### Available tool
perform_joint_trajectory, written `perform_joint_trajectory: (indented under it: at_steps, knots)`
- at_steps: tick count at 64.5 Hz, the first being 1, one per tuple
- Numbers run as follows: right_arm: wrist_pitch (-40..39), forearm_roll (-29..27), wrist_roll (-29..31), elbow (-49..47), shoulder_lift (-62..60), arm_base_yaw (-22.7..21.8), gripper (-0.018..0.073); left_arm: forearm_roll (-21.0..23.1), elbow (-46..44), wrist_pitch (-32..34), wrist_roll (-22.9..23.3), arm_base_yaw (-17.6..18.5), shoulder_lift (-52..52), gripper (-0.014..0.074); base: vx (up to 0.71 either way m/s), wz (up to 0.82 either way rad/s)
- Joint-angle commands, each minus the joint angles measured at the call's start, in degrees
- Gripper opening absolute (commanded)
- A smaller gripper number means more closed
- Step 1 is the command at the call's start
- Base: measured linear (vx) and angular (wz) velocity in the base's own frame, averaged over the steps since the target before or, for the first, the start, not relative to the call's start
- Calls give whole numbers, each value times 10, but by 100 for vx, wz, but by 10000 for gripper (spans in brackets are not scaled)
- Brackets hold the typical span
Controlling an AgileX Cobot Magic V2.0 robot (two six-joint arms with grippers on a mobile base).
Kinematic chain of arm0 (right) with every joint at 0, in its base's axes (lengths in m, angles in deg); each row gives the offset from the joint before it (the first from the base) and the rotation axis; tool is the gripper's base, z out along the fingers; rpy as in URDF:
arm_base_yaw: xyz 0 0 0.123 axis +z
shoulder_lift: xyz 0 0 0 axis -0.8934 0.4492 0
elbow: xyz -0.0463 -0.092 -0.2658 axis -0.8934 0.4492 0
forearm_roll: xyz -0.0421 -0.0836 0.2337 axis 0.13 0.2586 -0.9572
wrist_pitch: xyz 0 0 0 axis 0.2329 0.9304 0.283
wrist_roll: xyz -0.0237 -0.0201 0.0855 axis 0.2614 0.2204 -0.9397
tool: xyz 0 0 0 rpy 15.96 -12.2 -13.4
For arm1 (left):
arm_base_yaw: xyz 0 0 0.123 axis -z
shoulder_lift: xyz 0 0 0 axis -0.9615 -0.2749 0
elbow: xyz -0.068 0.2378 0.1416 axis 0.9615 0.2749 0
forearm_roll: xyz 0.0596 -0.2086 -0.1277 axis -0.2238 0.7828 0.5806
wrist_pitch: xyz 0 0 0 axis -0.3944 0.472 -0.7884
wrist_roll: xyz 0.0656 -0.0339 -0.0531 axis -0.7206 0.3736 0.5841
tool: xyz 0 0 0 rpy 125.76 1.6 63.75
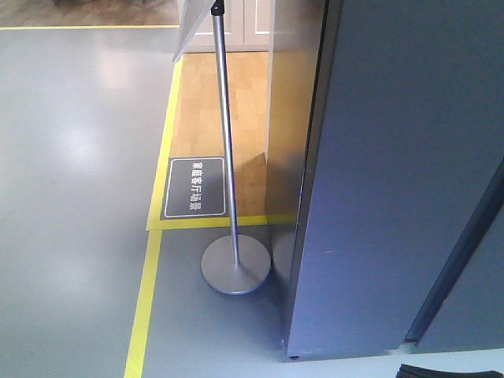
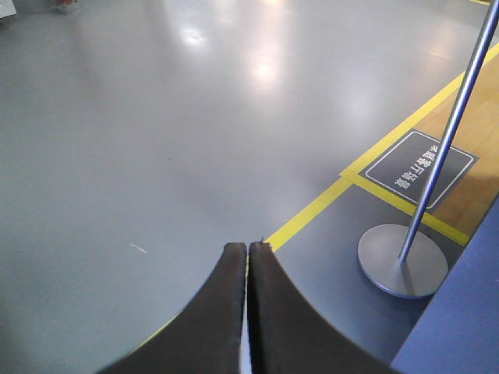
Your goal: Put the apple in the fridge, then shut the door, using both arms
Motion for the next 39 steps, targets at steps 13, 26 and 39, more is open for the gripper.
perform_joint_trajectory:
  at_steps: [13,26,39]
  knots:
    - [-7,-30,5,-15,4,-1,-3,-18,17,-9,-3,-50,18,-8,0,0]
    - [-6,-30,5,-15,4,-1,-3,-18,17,-10,-3,-54,18,-8,0,0]
    - [-3,-30,5,-15,4,-1,-3,-18,16,-10,-3,-54,18,-8,0,0]
